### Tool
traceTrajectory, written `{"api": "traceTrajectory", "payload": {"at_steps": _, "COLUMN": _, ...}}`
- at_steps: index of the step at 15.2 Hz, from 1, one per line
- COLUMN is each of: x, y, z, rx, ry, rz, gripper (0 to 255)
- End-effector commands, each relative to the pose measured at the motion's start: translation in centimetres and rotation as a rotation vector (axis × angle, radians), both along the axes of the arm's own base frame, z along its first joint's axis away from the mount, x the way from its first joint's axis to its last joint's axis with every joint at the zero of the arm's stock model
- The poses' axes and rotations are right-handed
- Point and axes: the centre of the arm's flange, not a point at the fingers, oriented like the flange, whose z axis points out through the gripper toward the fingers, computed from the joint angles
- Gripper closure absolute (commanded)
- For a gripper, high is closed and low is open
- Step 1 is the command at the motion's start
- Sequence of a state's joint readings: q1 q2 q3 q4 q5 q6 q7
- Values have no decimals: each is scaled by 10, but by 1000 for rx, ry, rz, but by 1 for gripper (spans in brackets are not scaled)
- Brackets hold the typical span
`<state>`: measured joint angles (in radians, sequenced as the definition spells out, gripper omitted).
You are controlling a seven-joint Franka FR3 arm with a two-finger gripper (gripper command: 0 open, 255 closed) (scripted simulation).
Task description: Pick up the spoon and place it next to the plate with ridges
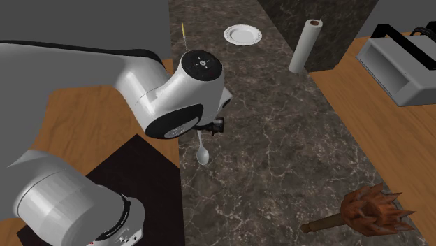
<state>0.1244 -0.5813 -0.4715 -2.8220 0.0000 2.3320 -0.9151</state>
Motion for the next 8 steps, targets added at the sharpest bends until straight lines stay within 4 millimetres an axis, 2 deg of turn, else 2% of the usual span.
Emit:
{"api": "traceTrajectory", "payload": {"at_steps": 1, "x": 2, "y": 3, "z": -11, "rx": 0, "ry": -1, "rz": 1, "gripper": 0}}
{"api": "traceTrajectory", "payload": {"at_steps": 3, "x": 3, "y": 4, "z": -19, "rx": 0, "ry": -1, "rz": 1, "gripper": 0}}
{"api": "traceTrajectory", "payload": {"at_steps": 8, "x": 3, "y": 4, "z": -19, "rx": 0, "ry": -1, "rz": 1, "gripper": 0}}
